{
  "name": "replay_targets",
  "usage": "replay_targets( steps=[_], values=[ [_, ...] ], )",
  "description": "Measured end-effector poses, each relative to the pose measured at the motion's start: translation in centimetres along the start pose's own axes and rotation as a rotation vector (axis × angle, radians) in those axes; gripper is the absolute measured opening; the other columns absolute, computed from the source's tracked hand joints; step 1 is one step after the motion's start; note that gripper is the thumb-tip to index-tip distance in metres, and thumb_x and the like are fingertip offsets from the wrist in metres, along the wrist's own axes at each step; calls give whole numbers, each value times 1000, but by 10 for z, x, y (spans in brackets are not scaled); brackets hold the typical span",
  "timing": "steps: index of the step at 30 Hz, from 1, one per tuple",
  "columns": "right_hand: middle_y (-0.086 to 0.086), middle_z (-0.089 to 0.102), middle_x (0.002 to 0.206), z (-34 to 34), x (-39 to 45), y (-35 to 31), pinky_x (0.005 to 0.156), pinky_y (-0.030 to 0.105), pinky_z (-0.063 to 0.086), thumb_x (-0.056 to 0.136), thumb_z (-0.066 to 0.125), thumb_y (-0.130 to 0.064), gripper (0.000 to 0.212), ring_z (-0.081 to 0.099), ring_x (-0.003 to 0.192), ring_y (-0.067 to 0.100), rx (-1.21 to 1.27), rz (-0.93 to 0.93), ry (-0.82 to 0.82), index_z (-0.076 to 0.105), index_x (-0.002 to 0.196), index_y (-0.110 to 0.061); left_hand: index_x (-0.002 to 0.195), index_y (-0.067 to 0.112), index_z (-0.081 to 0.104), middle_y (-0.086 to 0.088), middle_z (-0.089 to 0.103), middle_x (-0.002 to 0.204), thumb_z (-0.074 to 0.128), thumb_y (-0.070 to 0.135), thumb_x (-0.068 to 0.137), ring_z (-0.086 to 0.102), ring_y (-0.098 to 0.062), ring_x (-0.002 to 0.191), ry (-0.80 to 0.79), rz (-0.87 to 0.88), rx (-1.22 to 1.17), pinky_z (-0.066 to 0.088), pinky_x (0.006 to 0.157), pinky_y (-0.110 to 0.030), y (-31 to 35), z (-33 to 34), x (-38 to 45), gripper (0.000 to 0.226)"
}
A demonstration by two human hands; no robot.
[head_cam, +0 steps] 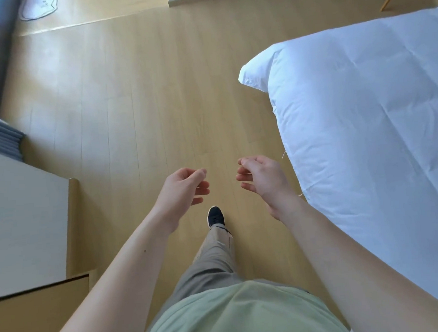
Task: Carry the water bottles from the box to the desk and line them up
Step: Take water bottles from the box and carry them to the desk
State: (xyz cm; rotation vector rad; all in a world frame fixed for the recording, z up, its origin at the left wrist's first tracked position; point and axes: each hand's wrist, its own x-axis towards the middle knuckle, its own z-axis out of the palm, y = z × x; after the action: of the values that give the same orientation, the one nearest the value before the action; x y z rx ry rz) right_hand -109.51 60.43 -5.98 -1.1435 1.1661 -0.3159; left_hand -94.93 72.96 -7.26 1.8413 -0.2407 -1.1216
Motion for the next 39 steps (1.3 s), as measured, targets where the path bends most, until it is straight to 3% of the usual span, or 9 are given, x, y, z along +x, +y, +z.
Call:
replay_targets(
  steps=[8,18,30,39],
  values=[
    [-4,68,83,34,124,-95,79,30,61,99,56,-24,16,70,80,8,29,-1,63,70,97,-16,107,17,67,1,78,90,65,38,97,77,-14,85,-81,24,31,62,88,-41,109,-12,133,23],
    [0,67,87,33,255,-178,71,25,56,99,57,-21,15,69,82,12,108,28,108,70,98,-13,109,22,67,1,77,94,63,40,98,76,-14,88,-74,20,40,62,87,-40,199,-10,263,21],
    [2,66,88,-6,446,-298,75,32,61,99,56,-21,16,68,86,14,130,43,49,69,97,-12,110,25,65,6,78,89,65,37,97,77,-15,87,-7,85,11,61,77,-35,349,53,432,18],
    [3,67,91,-31,553,-385,79,33,60,99,57,-20,15,67,86,15,150,24,46,68,102,-10,110,25,65,4,78,89,65,40,98,77,-14,85,-44,82,57,63,82,-38,444,94,525,20]
  ],
)
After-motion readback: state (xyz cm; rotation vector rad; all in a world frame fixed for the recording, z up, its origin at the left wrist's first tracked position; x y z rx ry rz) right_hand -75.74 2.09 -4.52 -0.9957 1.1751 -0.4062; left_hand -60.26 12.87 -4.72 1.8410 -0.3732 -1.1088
